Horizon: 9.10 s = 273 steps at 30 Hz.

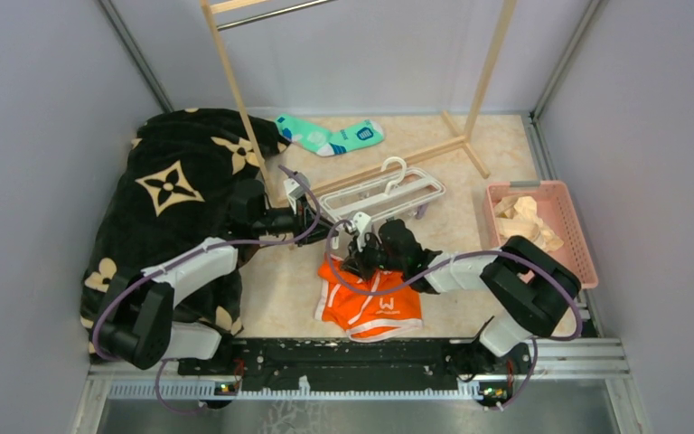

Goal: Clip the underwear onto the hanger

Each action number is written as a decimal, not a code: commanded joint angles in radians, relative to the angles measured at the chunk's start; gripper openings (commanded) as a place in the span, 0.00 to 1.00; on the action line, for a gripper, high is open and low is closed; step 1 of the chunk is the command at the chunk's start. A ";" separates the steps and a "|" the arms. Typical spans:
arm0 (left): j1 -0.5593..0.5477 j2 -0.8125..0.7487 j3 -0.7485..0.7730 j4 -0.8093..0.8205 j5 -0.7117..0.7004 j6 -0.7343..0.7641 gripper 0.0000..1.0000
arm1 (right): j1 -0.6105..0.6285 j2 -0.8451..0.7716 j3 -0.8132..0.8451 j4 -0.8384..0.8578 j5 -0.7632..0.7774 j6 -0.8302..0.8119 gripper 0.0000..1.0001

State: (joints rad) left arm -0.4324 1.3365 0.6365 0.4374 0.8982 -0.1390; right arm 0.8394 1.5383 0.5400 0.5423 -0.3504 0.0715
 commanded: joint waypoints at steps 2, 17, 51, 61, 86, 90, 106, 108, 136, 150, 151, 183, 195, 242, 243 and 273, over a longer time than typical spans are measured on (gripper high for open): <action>-0.005 -0.027 -0.012 0.076 0.061 -0.018 0.00 | -0.023 -0.035 0.040 0.108 -0.094 0.092 0.00; -0.006 -0.002 0.000 0.075 0.077 -0.030 0.00 | -0.023 -0.078 0.078 0.096 -0.104 -0.042 0.00; -0.005 0.001 0.008 0.040 0.097 -0.013 0.00 | -0.025 -0.099 0.119 -0.019 -0.054 -0.117 0.00; -0.005 0.003 0.008 0.028 0.096 -0.006 0.00 | -0.037 -0.107 0.141 -0.030 -0.082 -0.095 0.00; -0.005 -0.003 0.012 0.019 0.093 0.007 0.00 | -0.057 -0.152 0.143 -0.115 -0.186 -0.092 0.00; -0.005 -0.003 0.011 0.019 0.089 0.011 0.00 | -0.057 -0.116 0.157 -0.136 -0.278 -0.103 0.00; -0.005 -0.010 0.015 -0.011 0.079 0.035 0.00 | -0.057 -0.157 0.139 -0.218 -0.306 -0.146 0.00; -0.006 -0.011 0.017 -0.015 0.079 0.037 0.00 | -0.057 -0.165 0.132 -0.225 -0.286 -0.148 0.00; -0.006 -0.034 0.034 -0.092 0.052 0.097 0.00 | -0.081 -0.283 0.100 -0.422 -0.255 -0.210 0.00; -0.006 -0.048 0.034 0.011 0.088 0.019 0.00 | -0.075 -0.197 0.154 -0.455 -0.321 -0.242 0.00; -0.006 -0.053 0.033 0.024 0.096 0.012 0.00 | -0.072 -0.183 0.164 -0.455 -0.321 -0.247 0.00; -0.005 -0.034 0.008 0.048 0.148 -0.011 0.00 | -0.048 -0.096 0.262 -0.314 -0.273 -0.255 0.00; -0.006 -0.037 0.008 0.033 0.157 0.000 0.00 | -0.060 -0.107 0.268 -0.314 -0.222 -0.254 0.00; -0.006 -0.059 0.064 -0.123 0.219 0.157 0.00 | -0.065 -0.222 0.285 -0.562 -0.366 -0.442 0.00; -0.005 -0.059 0.066 -0.135 0.219 0.165 0.00 | -0.065 -0.229 0.285 -0.570 -0.361 -0.445 0.00; -0.004 -0.144 0.041 -0.097 0.045 0.134 0.00 | 0.131 -0.224 -0.008 -0.222 -0.025 -0.668 0.01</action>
State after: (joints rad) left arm -0.4324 1.1885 0.6762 0.3412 1.0622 -0.0074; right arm 0.9398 1.3037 0.5758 0.1024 -0.4595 -0.5053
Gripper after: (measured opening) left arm 0.254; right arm 0.014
